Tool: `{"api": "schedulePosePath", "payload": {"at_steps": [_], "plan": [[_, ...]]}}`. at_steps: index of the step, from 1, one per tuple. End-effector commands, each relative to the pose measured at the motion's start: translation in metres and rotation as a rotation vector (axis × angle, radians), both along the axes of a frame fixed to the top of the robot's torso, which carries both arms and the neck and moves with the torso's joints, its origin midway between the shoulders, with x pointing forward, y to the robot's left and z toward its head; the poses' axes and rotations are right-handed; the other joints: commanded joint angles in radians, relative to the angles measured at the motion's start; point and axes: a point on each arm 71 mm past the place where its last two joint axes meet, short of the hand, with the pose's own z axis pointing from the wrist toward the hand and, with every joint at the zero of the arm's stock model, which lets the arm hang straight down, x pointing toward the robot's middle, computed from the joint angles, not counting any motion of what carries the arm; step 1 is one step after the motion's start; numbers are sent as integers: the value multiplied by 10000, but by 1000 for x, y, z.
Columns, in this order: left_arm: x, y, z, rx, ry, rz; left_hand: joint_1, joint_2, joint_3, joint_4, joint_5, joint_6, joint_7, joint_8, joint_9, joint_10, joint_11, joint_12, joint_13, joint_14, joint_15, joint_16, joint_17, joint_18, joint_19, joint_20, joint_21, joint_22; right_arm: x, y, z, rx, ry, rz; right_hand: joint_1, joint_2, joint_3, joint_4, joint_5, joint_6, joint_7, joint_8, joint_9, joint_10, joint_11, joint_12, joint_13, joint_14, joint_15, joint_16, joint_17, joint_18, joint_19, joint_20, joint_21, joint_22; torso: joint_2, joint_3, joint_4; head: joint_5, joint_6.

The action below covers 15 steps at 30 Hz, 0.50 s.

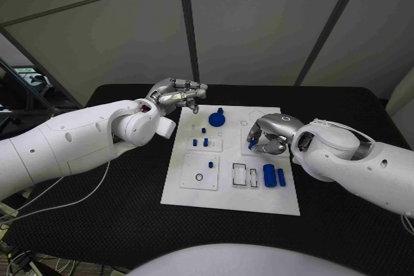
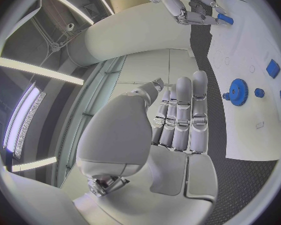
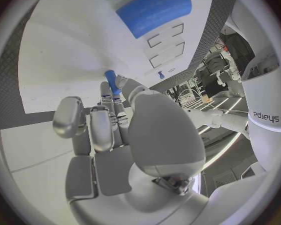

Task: Assemble the parts on the task board

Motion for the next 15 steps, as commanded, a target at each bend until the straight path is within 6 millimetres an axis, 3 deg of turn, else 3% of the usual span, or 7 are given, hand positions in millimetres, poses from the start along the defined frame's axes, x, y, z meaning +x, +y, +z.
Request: {"api": "schedulePosePath", "payload": {"at_steps": [1, 15], "plan": [[0, -2, 1, -35, -25, -173, 19, -22, -46, 8, 23, -66, 2, 59, -15, -39, 2, 69, -15, -91, -3, -39, -9, -180, 39, -7, -42, -9, 0, 2, 0, -171, 54, 126, 52, 112, 127, -12, -82, 232, -3, 91, 41, 263, -63, 60, 38, 370, -120, 43, 24, -58, 97, -43, 86, 83, 8, 5, -6, -4, -15], [0, -2, 1, -23, 1, -175, 15, -9, -51, 16, 24, -69, 4, 61, -15, -43, 4, 72, -19, -98, 0, -42, -16, -180, 36, -5, -48, -14, 0, 2, 7, 188, -783, -204, 363, 423, 576, -192, -403, 730, -77, 179, 119, 740, -166, -155, 114, 401, -217, 148, 168, -112, 235, -155, 280, 343, -3, 12, -19, 19, -47]]}}
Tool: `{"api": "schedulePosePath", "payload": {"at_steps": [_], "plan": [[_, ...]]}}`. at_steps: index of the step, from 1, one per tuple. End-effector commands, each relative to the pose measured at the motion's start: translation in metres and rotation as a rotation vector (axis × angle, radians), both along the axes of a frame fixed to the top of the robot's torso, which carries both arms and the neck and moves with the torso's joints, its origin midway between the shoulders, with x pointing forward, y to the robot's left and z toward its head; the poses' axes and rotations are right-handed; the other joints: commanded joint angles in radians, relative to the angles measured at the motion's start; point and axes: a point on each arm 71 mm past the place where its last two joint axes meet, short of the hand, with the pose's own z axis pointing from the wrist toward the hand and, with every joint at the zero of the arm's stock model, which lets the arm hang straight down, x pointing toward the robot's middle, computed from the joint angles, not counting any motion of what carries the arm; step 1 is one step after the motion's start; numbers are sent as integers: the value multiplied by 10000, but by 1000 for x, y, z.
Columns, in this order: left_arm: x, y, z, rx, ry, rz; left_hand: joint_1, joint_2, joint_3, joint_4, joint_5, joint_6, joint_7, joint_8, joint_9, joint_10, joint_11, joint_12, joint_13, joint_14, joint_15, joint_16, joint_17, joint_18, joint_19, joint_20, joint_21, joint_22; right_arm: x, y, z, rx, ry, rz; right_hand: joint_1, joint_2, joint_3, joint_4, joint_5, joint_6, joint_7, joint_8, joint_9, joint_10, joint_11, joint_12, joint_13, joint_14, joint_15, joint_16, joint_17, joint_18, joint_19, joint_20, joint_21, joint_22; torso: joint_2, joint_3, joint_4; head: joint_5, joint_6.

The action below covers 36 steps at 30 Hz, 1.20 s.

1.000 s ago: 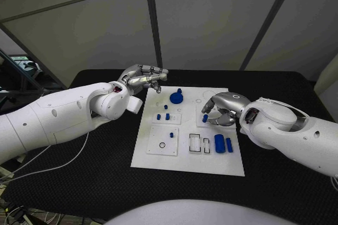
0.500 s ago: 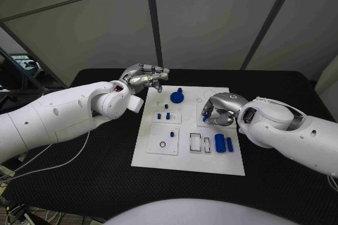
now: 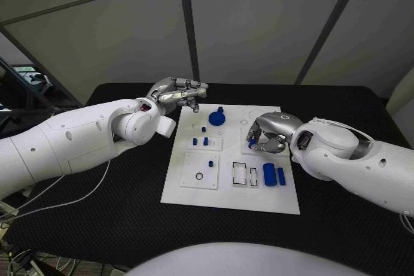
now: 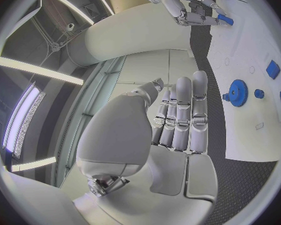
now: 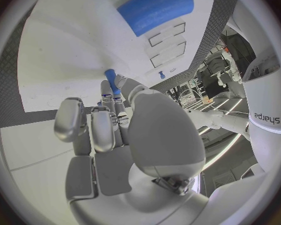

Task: Assemble the parts on the task board

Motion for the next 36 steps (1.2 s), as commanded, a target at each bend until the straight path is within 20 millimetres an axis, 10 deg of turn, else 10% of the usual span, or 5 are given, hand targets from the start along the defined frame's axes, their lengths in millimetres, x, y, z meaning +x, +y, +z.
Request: {"api": "schedulePosePath", "payload": {"at_steps": [1, 22, 36], "plan": [[0, -1, 1, -23, -25, -137, 14, -6, -53, 18, 24, -70, 4, 61, -15, -45, 4, 72, -20, -99, 0, -43, -18, -180, 35, -4, -50, -16, -1, 0, 8, 301, -726, -167, 118, 169, 72, -40, -47, 76, 12, 33, 52, 101, -16, -48, 18, 403, -75, 53, 19, -114, 79, 5, 55, 31, -7, 12, -13, 12, 2], [2, -2, -1, 1, 36, -133, 14, -6, -53, 18, 24, -70, 4, 61, -15, -45, 4, 72, -20, -99, 0, -43, -18, -180, 35, -4, -50, -16, -28, 33, 63, 2411, -1463, 811, 138, 96, 160, -127, 60, 62, 46, -21, 45, 97, 15, -162, 24, 402, -56, 64, 24, -121, 84, 9, 83, 65, -20, -27, 7, 13, 86], [5, -3, -2, -1, 3, -73, 14, -6, -53, 18, 24, -70, 4, 61, -15, -45, 4, 72, -20, -99, 0, -43, -18, -180, 35, -4, -50, -16, -56, 95, 34, 2783, 40, 2550, 119, 102, 182, -123, 98, 58, 56, -35, 43, 98, 24, -189, 25, 391, -50, 36, -36, -106, 39, 13, 41, 5, 1, -19, -1, 356, -21]]}}
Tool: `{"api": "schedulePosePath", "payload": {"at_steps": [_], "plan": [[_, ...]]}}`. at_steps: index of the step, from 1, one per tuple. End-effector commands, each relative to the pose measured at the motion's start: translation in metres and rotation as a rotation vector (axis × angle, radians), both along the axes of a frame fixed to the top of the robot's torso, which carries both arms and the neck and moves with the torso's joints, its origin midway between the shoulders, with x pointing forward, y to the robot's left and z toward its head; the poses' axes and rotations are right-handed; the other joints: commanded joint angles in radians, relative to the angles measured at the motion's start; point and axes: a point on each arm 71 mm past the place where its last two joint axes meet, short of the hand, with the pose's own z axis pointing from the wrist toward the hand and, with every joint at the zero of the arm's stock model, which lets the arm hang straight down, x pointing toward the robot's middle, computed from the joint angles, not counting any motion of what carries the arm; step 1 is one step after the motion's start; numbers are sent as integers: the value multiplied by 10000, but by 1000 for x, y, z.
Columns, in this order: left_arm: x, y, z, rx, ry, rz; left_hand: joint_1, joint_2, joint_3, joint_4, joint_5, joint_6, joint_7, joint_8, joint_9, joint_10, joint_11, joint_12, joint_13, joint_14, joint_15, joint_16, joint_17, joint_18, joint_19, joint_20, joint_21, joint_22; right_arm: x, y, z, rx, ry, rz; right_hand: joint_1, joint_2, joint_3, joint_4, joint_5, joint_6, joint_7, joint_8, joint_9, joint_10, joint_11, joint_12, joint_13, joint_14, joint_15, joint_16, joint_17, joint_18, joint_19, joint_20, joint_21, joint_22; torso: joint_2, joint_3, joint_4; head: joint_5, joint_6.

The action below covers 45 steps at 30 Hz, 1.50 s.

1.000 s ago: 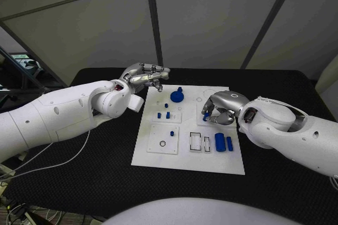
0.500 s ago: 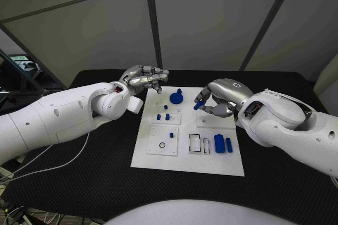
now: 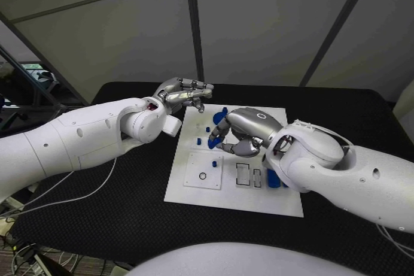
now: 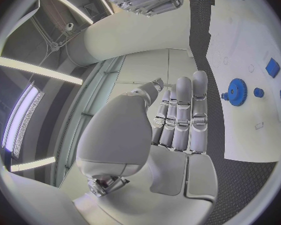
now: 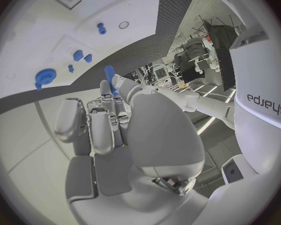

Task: Assemble the parts on the task board

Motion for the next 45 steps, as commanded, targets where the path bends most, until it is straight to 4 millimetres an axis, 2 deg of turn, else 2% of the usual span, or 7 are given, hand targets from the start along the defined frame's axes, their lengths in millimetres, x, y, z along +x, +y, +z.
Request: {"api": "schedulePosePath", "payload": {"at_steps": [1, 4, 8, 15, 20, 24, 45], "plan": [[0, -2, 1, -40, -77, -100, 14, -6, -53, 17, 24, -70, 4, 62, -15, -46, 3, 22, -10, -99, 0, -43, -11, -181, 35, -4, -50, -10, -5, 8, -10, 31, 519, 495, 14, 4, 61, 4, 54, 42, 24, 23, 20, 25, 27, -73, 15, 388, -50, 34, -18, -102, 30, 13, -12, -24, 5, 6, -9, 78, -45], [1, -2, 1, -45, -87, -95, 14, -6, -53, 17, 24, -70, 4, 62, -15, -46, 3, 22, -10, -99, 0, -43, -11, -181, 35, -4, -50, -10, -10, 15, -22, -102, 799, 717, 9, 3, 63, 4, 60, 39, 26, 19, 20, 24, 29, -79, 15, 386, -48, 30, -27, -100, 21, 14, -20, -35, 15, 15, -22, 131, -68], [1, -2, 1, -48, -103, -79, 20, -2, -55, 15, 25, -73, 4, 62, -15, -49, 3, 24, -13, -103, 1, -44, -15, -180, 34, -4, -54, -13, -14, 21, -33, -236, 1005, 906, 5, 2, 67, 4, 68, 36, 28, 15, 19, 21, 31, -86, 15, 386, -47, 31, -25, -99, 18, 15, -21, -37, 7, 26, -6, 165, -109], [2, -2, 1, -42, -131, -24, 32, 6, -58, 10, 27, -80, 4, 64, -15, -56, 3, 28, -18, -110, 1, -47, -23, -178, 31, -3, -61, -19, -13, 26, -46, -618, 1182, 963, 0, 2, 70, 4, 75, 33, 30, 11, 18, 19, 32, -92, 15, 386, -45, 32, -24, -98, 14, 16, -25, -43, 0, 14, -15, 201, -132], [2, -1, 1, -40, -138, -10, 32, 6, -58, 10, 27, -80, 4, 64, -15, -56, 3, 28, -18, -110, 1, -47, -23, -178, 31, -3, -61, -19, -12, 28, -50, -763, 1205, 986, -9, -2, 70, 5, 79, 30, 32, 7, 17, 17, 35, -101, 15, 386, -43, 32, -23, -98, 13, 17, -24, -41, 17, 29, -16, 211, -140], [2, -2, 1, -43, -139, -13, 32, 6, -58, 10, 27, -80, 4, 64, -15, -56, 3, 28, -18, -110, 1, -47, -23, -178, 31, -3, -61, -19, -14, 30, -54, -929, 1302, 1088, -9, -2, 70, 5, 79, 30, 32, 7, 17, 17, 35, -101, 15, 386, -43, 32, -23, -98, 13, 17, -24, -41, 14, 17, -9, 206, -162], [2, -1, 1, -36, -128, -12, 32, 6, -58, 10, 27, -80, 4, 64, -15, -56, 3, 28, -18, -110, 1, -47, -23, -178, 31, -3, -61, -19, -11, 32, -64, -1716, 1099, 816, -54, -10, 69, 15, 88, 32, 36, -4, 17, 25, 42, -125, 20, 383, -36, 30, -30, -93, -7, 24, -39, -61, 6, 17, -11, 241, -228]]}}
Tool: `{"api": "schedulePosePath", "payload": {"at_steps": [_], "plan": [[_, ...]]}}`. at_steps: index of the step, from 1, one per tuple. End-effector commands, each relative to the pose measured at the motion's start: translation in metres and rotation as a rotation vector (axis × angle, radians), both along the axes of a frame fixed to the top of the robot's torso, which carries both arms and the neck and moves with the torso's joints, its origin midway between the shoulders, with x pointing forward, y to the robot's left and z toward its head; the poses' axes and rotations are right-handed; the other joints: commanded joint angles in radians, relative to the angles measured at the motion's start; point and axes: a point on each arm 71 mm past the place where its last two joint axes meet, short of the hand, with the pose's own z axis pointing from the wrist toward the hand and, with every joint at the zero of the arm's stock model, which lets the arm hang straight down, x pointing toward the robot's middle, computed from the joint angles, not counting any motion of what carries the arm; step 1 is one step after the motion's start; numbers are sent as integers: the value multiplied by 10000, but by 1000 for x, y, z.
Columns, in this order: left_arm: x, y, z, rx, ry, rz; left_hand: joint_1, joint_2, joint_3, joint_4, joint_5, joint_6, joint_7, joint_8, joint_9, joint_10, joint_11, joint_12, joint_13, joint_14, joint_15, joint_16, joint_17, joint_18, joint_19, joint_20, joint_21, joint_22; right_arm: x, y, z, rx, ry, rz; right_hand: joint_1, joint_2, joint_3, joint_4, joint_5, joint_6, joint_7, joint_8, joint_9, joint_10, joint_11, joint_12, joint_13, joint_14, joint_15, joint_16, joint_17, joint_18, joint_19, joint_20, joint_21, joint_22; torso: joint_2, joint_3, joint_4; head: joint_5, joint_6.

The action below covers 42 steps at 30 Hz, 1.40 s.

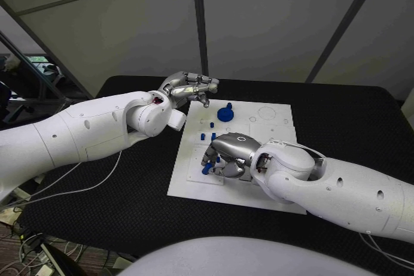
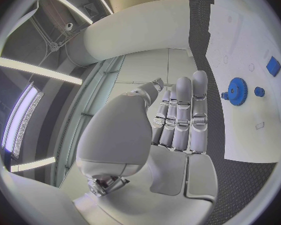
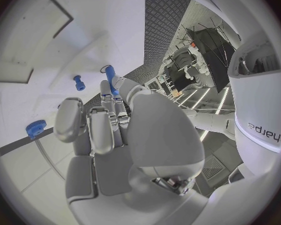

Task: Assemble the parts on the task board

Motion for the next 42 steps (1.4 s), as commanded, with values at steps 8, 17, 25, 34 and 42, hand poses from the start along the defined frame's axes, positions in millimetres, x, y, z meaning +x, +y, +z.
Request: {"api": "schedulePosePath", "payload": {"at_steps": [8, 17, 25, 34, 42], "plan": [[0, 0, 2, -42, -112, -60, 32, 6, -58, 10, 27, -80, 4, 63, -15, -56, 3, 28, -10, -39, 1, -47, -11, -178, 31, -3, -61, -10, 0, -2, -1, -359, -645, -339, -41, 9, 77, 14, 57, 80, -11, 32, 10, 30, 39, -45, 16, 383, -36, 30, -15, -92, -9, 25, -41, -16, 1, 7, 1, 6, -22], [0, -1, 2, -42, -99, -75, 50, 24, -60, 5, 31, -78, 2, 73, -12, -53, 1, 41, -15, -46, 0, -48, -22, -176, 30, -2, -70, -18, -1, -1, -2, -445, -667, -271, -89, -12, 70, 22, 80, 86, -13, 24, 11, 42, 39, -66, 22, 377, -33, 20, -38, -86, -28, 30, -56, -35, -2, -3, -4, 0, -36], [0, -2, 2, -45, -89, -94, 50, 24, -60, 5, 31, -78, 2, 73, -12, -53, 1, 41, -15, -46, 0, -48, -22, -176, 30, -2, -70, -18, -1, 4, -4, -587, -521, -124, -604, -332, -75, 235, 168, -555, 144, -365, -152, -518, 229, -523, -108, 342, 134, -40, -171, -41, -219, 150, -244, -268, 0, -9, 0, 0, -60], [0, -1, 2, -38, -78, -93, 46, 28, -65, 10, 30, -79, 3, 75, -12, -54, 3, 44, -17, -47, 1, -48, -26, -176, 29, -2, -73, -21, -2, 8, -4, -545, -486, -5, -880, -580, -231, 368, 122, -1191, 94, -372, -280, -858, 278, -700, -209, 320, 176, -67, -245, -2, -304, 233, -355, -394, -7, -4, -2, 20, -81], [0, -2, 1, -36, -57, -113, 46, 28, -65, 10, 30, -79, 3, 75, -12, -54, 3, 44, -17, -47, 1, -48, -26, -176, 29, -2, -73, -21, -3, 9, -1, -226, -550, -9, -906, -620, -266, 382, 126, -1345, 92, -366, -294, -973, 286, -731, -230, 313, 179, -77, -272, 14, -343, 238, -409, -460, -9, 0, -14, 22, -79]]}}
